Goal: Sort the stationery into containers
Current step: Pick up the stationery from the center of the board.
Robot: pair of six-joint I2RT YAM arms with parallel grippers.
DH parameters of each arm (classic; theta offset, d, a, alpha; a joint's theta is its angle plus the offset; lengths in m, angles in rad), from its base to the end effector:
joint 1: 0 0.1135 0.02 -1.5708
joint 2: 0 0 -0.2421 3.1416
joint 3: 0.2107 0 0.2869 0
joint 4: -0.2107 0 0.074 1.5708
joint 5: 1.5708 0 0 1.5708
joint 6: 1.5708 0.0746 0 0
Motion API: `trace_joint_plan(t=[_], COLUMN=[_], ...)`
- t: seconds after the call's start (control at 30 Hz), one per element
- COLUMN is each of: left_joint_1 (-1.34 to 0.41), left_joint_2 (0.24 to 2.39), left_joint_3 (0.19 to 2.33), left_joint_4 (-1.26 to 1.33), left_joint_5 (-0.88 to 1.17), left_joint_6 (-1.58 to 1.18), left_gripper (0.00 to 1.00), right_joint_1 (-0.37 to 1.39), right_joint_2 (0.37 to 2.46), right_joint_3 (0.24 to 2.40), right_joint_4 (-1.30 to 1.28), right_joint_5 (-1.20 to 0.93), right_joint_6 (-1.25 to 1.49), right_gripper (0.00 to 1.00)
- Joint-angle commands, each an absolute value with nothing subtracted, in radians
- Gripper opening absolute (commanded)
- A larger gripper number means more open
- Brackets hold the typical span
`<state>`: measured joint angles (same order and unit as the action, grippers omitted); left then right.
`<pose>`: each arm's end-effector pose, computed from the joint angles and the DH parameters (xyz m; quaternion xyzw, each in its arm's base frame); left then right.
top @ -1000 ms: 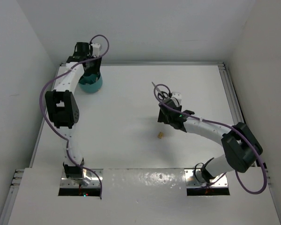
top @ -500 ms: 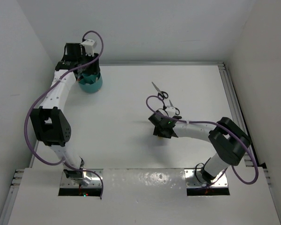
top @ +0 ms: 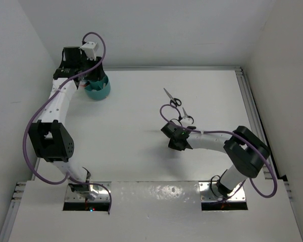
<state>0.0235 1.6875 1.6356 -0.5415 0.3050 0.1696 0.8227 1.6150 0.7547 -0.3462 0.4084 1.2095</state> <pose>0.4522 -0.0118 0.3182 0.1348 0.8652 -0.0888 0.4748 0.2325 0.2070 0.0487 0.2211 0.9380 0.0457 0.2630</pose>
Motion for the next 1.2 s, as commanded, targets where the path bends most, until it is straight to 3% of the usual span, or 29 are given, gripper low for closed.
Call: trace_joint_plan(t=[0.0,0.03,0.1,0.2,0.3,0.47,0.67,1.17], left_joint_1=[0.032,0.032,0.032,0.029,0.014,-0.063,-0.141,-0.307], left_joint_2=[1.637,1.634,1.632,1.628,1.623,1.625,1.583,1.554], left_joint_3=[1.634,1.634,1.635,1.647,1.687,1.724,1.738,1.641], left_joint_4=[-0.503,-0.505,-0.515,-0.549,-0.613,-0.761,-0.807,-0.858], left_joint_5=[0.353,0.366,0.414,0.495,0.598,0.767,0.821,0.701], left_joint_6=[0.146,0.147,0.158,0.172,0.225,0.281,0.259,0.296], left_gripper=[0.46,0.45,0.45,0.44,0.44,0.47,0.49,0.5], right_joint_1=[0.828,0.83,0.828,0.834,0.848,0.848,0.848,0.867], right_joint_2=[1.586,1.576,1.533,1.48,1.385,1.357,1.505,1.6], right_joint_3=[0.713,0.704,0.689,0.686,0.675,0.689,0.831,0.991], right_joint_4=[-0.342,-0.309,-0.232,-0.14,0.123,0.518,0.644,0.701], right_joint_5=[0.399,0.408,0.414,0.433,0.413,0.214,0.118,0.135], right_joint_6=[1.24,1.2,1.069,0.855,0.373,-0.172,-0.305,-0.193], right_gripper=[0.14,0.06,0.0,0.0,0.0,0.0,0.0,0.0])
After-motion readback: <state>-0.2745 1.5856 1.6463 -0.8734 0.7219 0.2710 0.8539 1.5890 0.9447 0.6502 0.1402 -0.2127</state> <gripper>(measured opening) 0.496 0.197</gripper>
